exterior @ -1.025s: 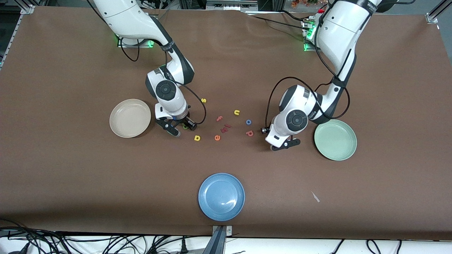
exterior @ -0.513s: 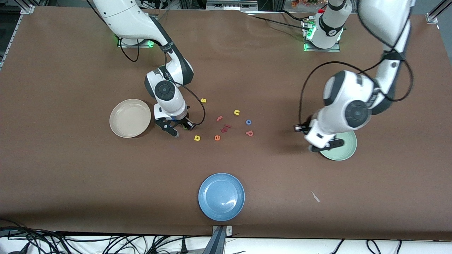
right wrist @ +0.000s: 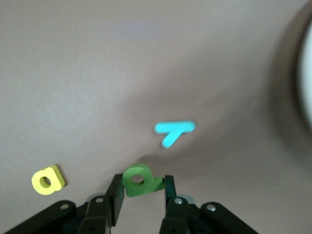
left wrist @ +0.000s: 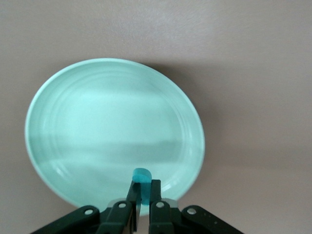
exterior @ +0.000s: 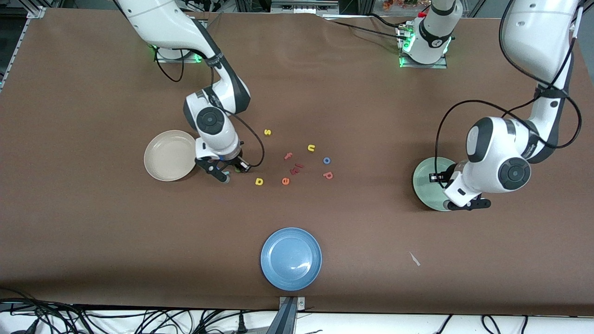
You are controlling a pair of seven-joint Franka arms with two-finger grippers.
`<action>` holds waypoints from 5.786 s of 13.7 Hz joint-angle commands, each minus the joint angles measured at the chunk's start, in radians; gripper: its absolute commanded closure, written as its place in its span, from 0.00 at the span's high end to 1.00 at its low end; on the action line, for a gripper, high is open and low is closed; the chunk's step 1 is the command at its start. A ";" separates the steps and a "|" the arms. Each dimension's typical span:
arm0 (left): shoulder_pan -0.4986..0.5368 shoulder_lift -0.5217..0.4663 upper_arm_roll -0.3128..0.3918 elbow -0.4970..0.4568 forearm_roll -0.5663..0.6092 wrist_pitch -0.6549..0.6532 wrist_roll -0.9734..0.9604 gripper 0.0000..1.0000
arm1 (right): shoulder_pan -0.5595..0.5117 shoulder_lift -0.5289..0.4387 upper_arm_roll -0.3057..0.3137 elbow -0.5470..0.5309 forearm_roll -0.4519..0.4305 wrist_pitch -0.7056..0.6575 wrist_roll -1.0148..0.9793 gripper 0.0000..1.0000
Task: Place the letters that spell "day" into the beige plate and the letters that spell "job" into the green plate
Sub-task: 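Drop the p on the cream plate while the left gripper drops the 1, then grasp the yellow a with the right gripper while the left gripper grasps the blue o, then drop the yellow a on the cream plate while the left gripper carries the o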
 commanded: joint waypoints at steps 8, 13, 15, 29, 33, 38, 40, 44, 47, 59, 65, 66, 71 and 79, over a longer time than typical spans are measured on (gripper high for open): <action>0.023 -0.005 -0.018 0.011 0.013 0.015 0.009 1.00 | 0.001 -0.223 -0.279 -0.344 0.002 -0.004 -0.561 0.19; 0.003 -0.048 -0.209 0.069 0.012 0.008 -0.340 1.00 | 0.001 -0.251 -0.308 -0.360 0.013 -0.033 -0.579 1.00; -0.014 -0.034 -0.263 0.083 0.012 0.017 -0.432 1.00 | 0.003 -0.260 -0.279 -0.319 0.014 -0.055 -0.574 1.00; -0.250 0.020 -0.265 0.004 0.004 0.121 -0.727 1.00 | 0.017 0.186 -0.005 0.324 0.166 -0.052 -0.333 0.63; -0.265 0.023 -0.265 -0.059 0.004 0.185 -0.867 1.00 | 0.046 0.257 0.001 0.385 0.163 -0.049 -0.319 0.61; -0.273 0.082 -0.265 -0.075 0.007 0.342 -1.049 0.99 | 0.052 0.271 0.001 0.375 0.119 -0.051 -0.322 0.61; -0.271 0.092 -0.264 -0.070 0.007 0.414 -1.073 0.98 | 0.052 0.278 0.001 0.371 0.119 -0.049 -0.322 0.58; -0.284 0.115 -0.264 -0.064 0.012 0.439 -1.109 0.89 | 0.055 0.289 0.001 0.373 0.117 -0.049 -0.322 0.17; -0.296 0.133 -0.264 -0.058 0.013 0.439 -1.112 0.85 | 0.056 0.257 -0.012 0.375 0.116 -0.081 -0.336 0.09; -0.336 0.193 -0.258 -0.014 0.015 0.439 -1.129 0.63 | 0.049 -0.037 -0.265 0.087 0.117 -0.414 -0.742 0.10; -0.340 0.199 -0.251 -0.012 0.020 0.433 -1.126 0.28 | 0.047 -0.151 -0.357 -0.227 0.134 -0.282 -0.892 0.48; -0.340 0.199 -0.250 -0.012 0.027 0.430 -1.123 0.22 | 0.047 -0.153 -0.359 -0.231 0.136 -0.287 -0.892 0.98; -0.322 0.140 -0.253 -0.009 0.081 0.388 -1.110 0.07 | 0.047 -0.174 -0.356 -0.192 0.136 -0.294 -0.884 1.00; -0.086 -0.169 -0.262 -0.010 0.069 -0.013 -0.705 0.08 | 0.093 -0.059 -0.273 -0.017 0.295 -0.192 -0.858 0.92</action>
